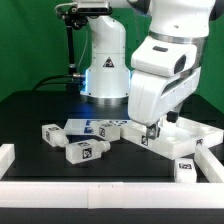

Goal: Assemble one leg

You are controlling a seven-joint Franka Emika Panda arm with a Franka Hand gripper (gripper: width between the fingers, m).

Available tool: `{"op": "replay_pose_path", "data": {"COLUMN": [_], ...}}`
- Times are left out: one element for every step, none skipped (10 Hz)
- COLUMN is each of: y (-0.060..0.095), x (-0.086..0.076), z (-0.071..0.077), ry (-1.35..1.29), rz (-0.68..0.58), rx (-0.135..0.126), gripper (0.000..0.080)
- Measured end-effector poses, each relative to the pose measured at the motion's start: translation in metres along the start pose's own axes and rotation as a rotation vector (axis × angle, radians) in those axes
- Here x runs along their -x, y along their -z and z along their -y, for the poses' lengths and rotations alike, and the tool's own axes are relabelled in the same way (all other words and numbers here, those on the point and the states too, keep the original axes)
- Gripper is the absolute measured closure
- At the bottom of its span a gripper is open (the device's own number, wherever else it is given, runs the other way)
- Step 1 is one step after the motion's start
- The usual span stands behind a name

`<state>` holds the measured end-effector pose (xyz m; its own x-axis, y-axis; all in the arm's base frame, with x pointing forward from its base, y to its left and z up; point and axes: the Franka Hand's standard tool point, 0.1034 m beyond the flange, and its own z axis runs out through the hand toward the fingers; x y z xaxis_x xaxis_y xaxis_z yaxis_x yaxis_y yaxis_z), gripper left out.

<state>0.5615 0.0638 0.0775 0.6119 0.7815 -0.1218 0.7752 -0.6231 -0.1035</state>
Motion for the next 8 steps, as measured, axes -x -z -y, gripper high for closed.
{"op": "replay_pose_path", "data": {"y": [0.004, 0.005, 0.004, 0.009, 0.011, 0.009, 0.009, 0.009], "x": [0.002, -0.003, -0.011, -0.020, -0.023, -0.023, -0.023, -0.023], "z": [-0.005, -0.006, -0.005, -0.009, -0.016, -0.014, -0.014, -0.014], "ry": [-0.093, -0.216, -0.304, -0.317, -0.334, -0.333, -0.332, -0.333], "rz": [-0.019, -0.046, -0.058, -0.053, -0.065, -0.064, -0.063, -0.063], "rx": [-0.005, -0.017, -0.034, -0.050, -0.064, -0.064, -0.065, -0.065], "gripper": [0.0150, 0.0150, 0.0150, 0.0150, 0.0150, 0.0150, 0.0150, 0.0150]}}
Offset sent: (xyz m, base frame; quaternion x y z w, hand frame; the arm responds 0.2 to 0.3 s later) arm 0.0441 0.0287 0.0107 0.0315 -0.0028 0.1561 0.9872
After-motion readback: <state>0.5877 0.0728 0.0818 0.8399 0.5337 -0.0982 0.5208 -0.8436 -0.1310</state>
